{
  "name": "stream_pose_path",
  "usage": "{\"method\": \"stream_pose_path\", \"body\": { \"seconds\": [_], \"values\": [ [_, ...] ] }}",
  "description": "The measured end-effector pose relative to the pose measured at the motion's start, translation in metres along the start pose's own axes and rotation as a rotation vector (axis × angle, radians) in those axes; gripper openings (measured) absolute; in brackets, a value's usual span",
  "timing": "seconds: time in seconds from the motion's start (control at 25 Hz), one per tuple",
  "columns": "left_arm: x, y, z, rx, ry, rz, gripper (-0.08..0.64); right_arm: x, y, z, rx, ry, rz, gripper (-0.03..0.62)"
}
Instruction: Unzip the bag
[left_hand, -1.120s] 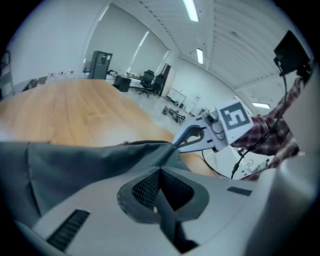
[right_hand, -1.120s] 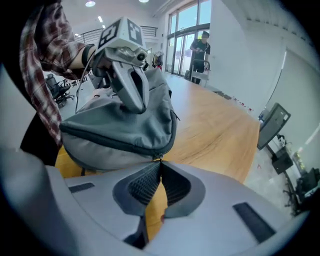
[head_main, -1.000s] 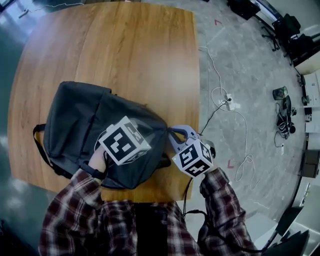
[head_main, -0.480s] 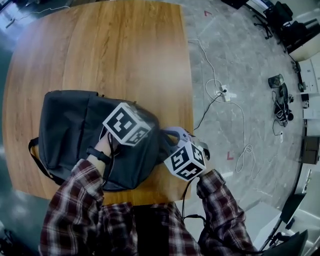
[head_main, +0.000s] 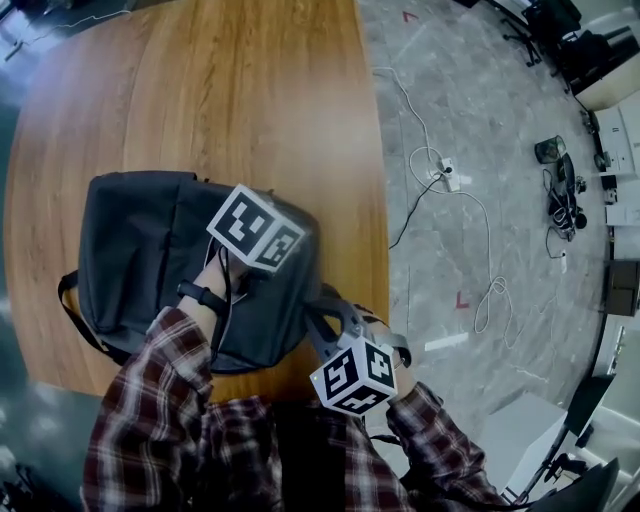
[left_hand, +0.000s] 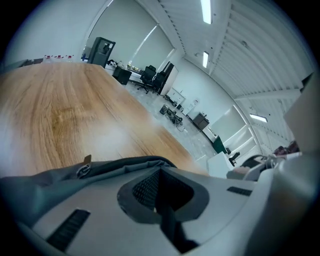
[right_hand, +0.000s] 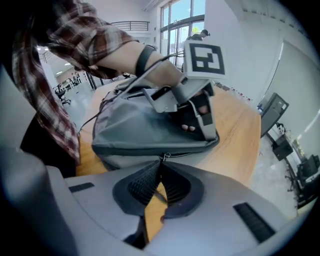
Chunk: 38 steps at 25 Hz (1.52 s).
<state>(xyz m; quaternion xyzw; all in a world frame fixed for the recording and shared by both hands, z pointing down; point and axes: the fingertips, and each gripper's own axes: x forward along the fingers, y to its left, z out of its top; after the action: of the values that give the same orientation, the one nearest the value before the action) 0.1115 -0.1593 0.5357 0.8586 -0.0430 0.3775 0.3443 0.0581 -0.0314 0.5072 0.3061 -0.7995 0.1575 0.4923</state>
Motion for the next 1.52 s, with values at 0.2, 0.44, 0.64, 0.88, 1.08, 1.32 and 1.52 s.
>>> {"method": "stream_pose_path", "body": {
  "seconds": [0.2, 0.44, 0.64, 0.88, 1.08, 1.32, 1.52],
  "values": [
    [-0.006, 0.002, 0.005, -0.03, -0.024, 0.02, 0.009, -0.019, 0.064, 0.002, 0.089, -0.046, 0.082, 0.017],
    [-0.024, 0.04, 0.016, -0.115, -0.173, 0.157, 0.009, -0.014, 0.048, -0.021, 0.167, -0.082, 0.01, 0.017],
    [-0.072, 0.103, -0.001, -0.245, -0.282, 0.317, 0.009, 0.004, -0.011, -0.02, 0.112, -0.113, -0.061, 0.017],
    [-0.116, 0.125, -0.053, -0.256, -0.317, 0.483, 0.009, 0.033, -0.049, 0.001, 0.081, -0.143, -0.08, 0.016],
    [-0.109, 0.062, -0.052, -0.127, -0.288, 0.297, 0.009, 0.046, -0.071, 0.018, 0.033, -0.144, -0.073, 0.017],
    [-0.054, 0.001, -0.037, 0.117, -0.074, 0.176, 0.009, 0.042, -0.075, 0.041, 0.006, -0.14, -0.063, 0.017],
    [-0.053, 0.004, -0.04, 0.107, -0.05, 0.161, 0.009, 0.033, -0.062, 0.039, 0.093, -0.156, -0.058, 0.015]
  ]
}}
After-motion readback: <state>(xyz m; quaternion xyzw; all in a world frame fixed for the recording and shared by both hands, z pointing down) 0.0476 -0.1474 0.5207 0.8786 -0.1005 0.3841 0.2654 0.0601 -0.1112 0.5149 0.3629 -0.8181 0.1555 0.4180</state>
